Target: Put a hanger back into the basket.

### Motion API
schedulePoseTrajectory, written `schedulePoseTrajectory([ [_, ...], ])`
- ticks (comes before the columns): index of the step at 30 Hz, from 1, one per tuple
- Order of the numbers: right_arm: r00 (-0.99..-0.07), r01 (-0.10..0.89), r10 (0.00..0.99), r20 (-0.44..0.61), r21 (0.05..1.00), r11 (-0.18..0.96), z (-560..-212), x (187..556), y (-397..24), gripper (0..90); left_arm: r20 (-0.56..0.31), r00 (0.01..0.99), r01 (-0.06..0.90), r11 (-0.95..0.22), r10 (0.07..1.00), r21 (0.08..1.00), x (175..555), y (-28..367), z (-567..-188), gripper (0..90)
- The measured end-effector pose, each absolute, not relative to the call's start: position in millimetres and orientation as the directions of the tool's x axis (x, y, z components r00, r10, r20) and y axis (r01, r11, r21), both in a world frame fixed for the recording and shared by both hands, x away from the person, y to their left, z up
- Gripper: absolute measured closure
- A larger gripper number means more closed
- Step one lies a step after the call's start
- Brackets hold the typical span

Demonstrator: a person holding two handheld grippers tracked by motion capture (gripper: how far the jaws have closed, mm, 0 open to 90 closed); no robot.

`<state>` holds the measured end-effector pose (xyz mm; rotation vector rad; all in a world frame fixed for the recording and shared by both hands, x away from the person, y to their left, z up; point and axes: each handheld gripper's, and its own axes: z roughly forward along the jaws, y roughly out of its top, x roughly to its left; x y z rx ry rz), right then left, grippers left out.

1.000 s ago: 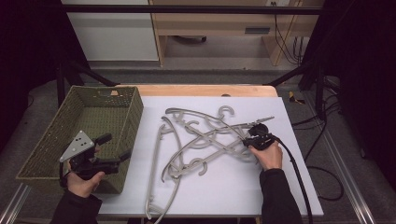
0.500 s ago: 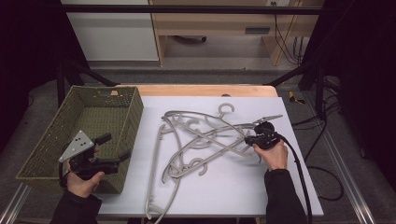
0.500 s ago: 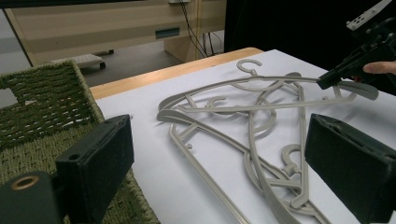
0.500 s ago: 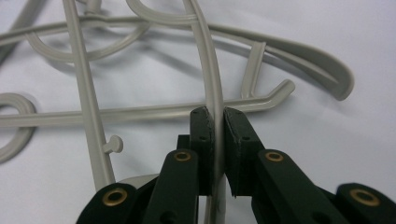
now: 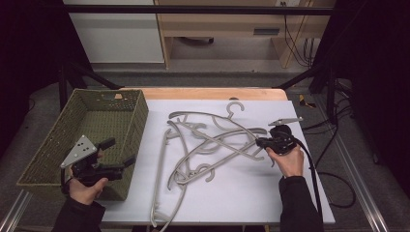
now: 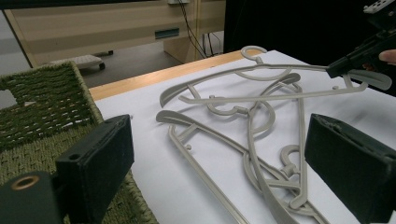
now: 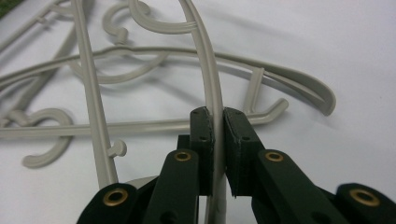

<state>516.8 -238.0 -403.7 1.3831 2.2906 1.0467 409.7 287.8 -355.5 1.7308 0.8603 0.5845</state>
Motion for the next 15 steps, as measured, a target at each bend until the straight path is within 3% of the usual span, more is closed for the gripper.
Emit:
schedulePoseTrajectory([
  [8,-0.556,0.627,0.817,0.151,0.722,0.294,-386,501,-237,83.0,-0.031,0.629,0.261,-0.173,0.777,0.95,407,286,-352,7.9],
  [15,-0.649,0.56,0.748,0.137,0.751,0.349,-376,482,-233,83.0,-0.022,0.655,0.259,-0.197,0.756,0.946,403,282,-344,7.8],
])
